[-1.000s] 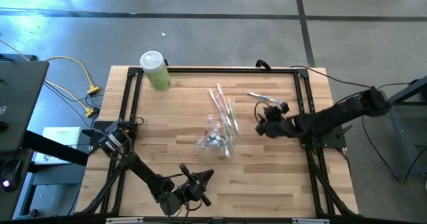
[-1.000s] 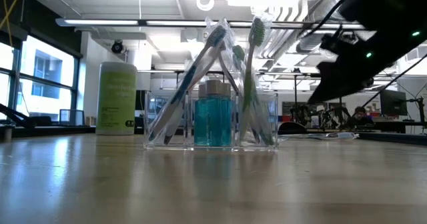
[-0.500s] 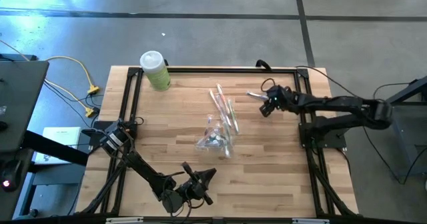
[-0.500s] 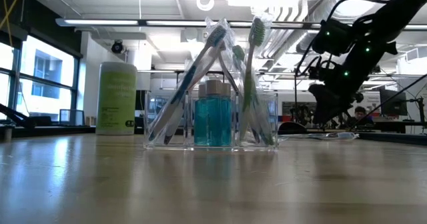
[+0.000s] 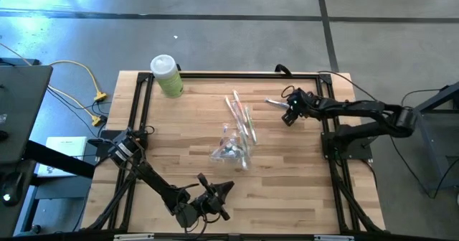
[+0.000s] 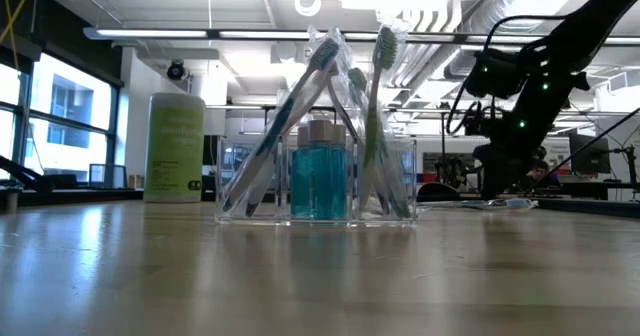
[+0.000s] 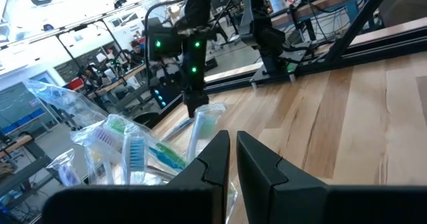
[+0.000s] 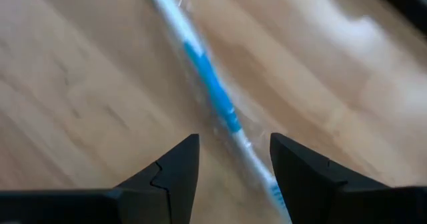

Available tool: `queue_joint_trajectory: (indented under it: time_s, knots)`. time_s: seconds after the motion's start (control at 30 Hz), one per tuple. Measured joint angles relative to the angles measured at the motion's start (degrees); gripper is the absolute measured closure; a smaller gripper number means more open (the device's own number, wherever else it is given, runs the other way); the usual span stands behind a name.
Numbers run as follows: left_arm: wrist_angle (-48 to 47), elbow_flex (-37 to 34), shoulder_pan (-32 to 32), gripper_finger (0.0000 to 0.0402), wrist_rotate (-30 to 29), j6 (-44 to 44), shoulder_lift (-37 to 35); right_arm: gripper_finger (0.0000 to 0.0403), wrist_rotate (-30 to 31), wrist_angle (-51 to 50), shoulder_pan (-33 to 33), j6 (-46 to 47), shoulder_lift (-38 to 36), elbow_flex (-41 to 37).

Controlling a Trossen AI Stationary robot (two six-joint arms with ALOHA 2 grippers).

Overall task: Pick & Place toothbrushing station
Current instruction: Put the blue toothbrush into the transparent organizer

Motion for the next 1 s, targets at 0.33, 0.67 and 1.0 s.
queue_joint_trajectory:
  time_s: [0.33, 0.67, 1.0]
  knots:
    - [0.0, 0.0, 0.4, 0.0379, 0.1, 1.9, 0.0, 0.0227, 2.1, 3.4, -3.6, -3.2, 9.6, 0.5]
    - [0.1, 0.0, 0.0, 0.0379, -4.3, 2.8, 0.0, 0.0386, 1.3, 3.1, -2.0, -4.0, 10.3, 0.3]
    - [10.8, 0.0, -2.5, 0.0379, -9.7, 17.4, 0.0, 0.0400, 6.1, -4.5, 10.6, 0.8, 1.0, 0.2]
